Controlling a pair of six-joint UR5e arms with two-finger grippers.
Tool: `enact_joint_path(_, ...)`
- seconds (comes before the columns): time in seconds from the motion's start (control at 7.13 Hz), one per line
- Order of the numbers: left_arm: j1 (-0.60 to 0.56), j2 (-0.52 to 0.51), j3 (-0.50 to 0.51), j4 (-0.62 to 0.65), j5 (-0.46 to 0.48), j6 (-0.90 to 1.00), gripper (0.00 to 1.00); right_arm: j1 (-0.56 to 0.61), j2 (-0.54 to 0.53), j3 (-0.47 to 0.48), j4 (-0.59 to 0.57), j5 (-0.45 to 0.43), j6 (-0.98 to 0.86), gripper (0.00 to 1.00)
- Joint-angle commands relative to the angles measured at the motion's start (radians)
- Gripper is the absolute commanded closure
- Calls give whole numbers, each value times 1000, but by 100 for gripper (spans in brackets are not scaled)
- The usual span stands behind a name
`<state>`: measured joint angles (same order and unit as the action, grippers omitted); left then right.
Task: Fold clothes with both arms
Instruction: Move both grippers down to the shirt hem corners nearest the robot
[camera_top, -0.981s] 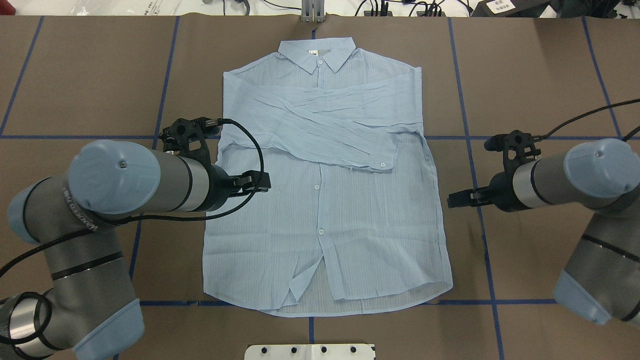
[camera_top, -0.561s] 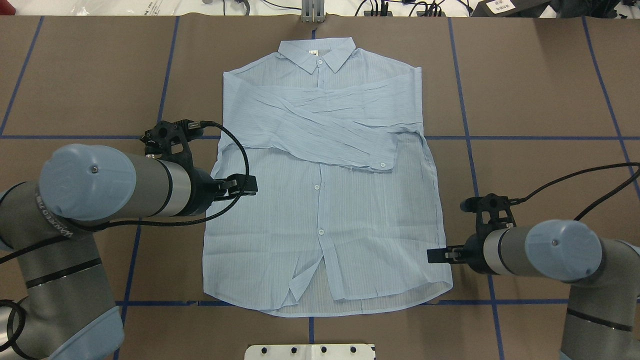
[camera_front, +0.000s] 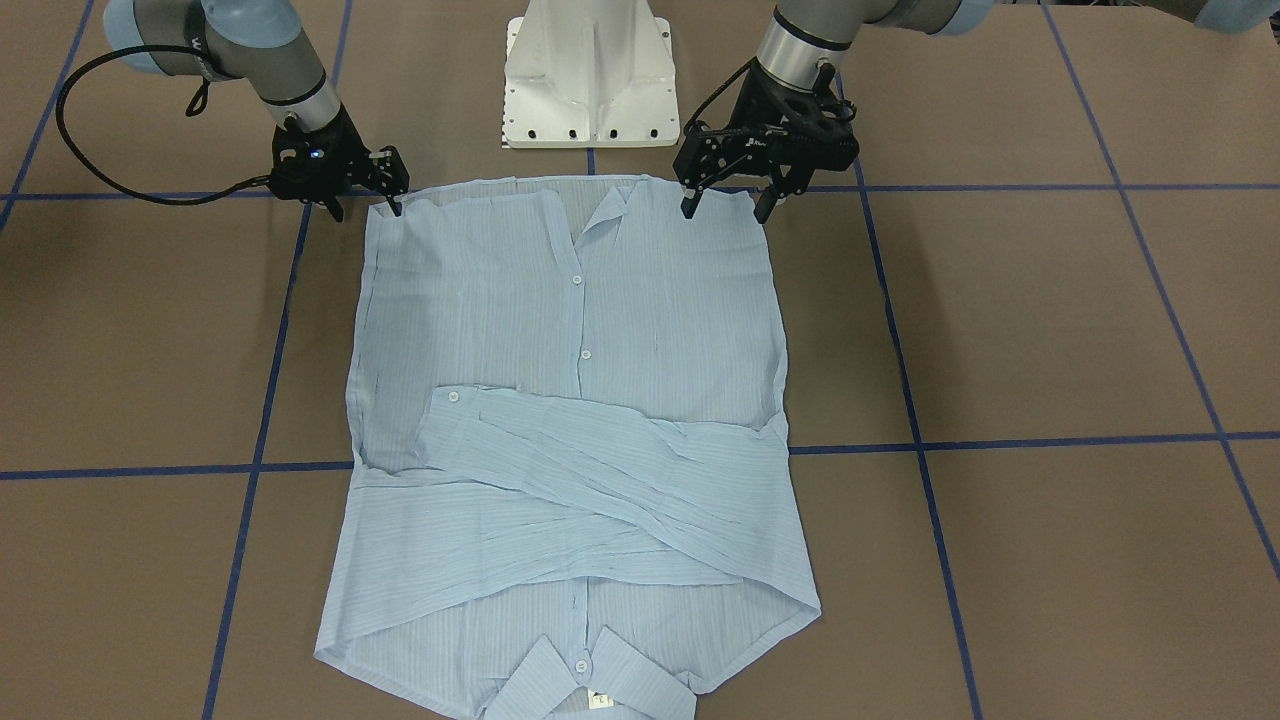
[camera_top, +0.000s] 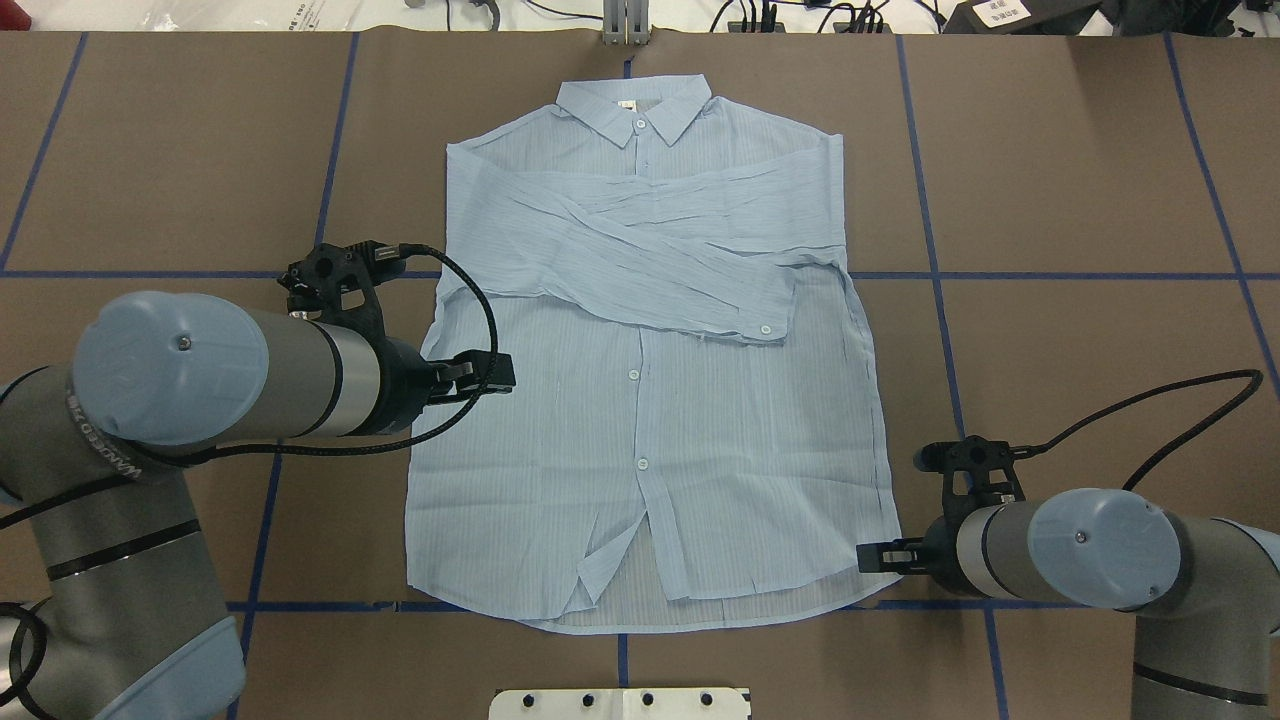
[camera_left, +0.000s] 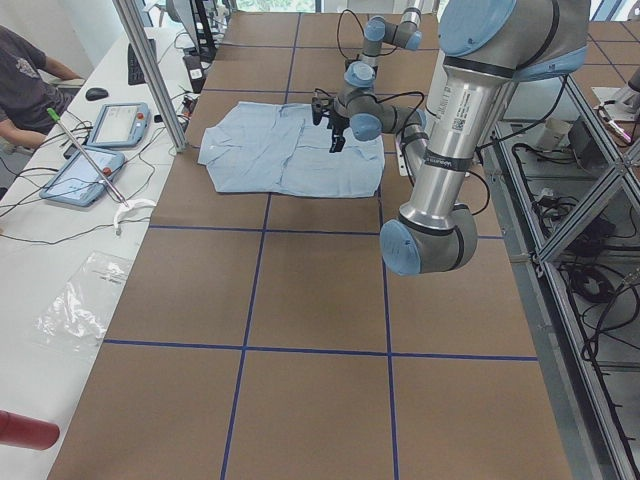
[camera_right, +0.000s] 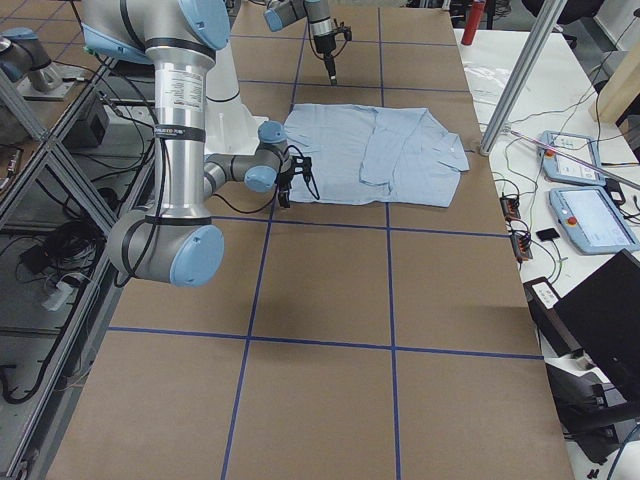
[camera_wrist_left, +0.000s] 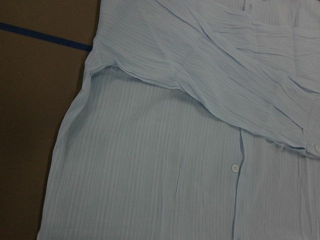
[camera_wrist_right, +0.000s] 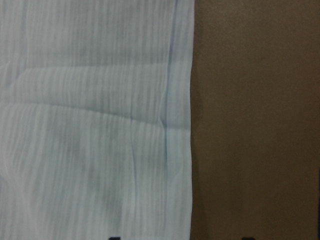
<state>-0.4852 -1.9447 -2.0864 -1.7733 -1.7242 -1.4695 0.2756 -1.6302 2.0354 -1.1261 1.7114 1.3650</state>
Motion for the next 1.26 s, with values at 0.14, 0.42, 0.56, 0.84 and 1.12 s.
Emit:
enact_joint_path(0.14,0,3,5,0,0,-2,7,1,-2,0,-9,22,3,63)
enact_joint_path(0.42,0,1,9,0,3,-6,7,1,6,3,-39,30,3,63)
enact_joint_path(0.56,-1,1,8,0,3,-6,7,-1,10,2,-56,33,3,62)
enact_joint_path(0.84,0,1,6,0,3,-6,7,-6,12,-1,-58,33,3,62)
enact_joint_path(1.12,0,1,8,0,3,-8,7,-6,16,-1,-58,33,3,91)
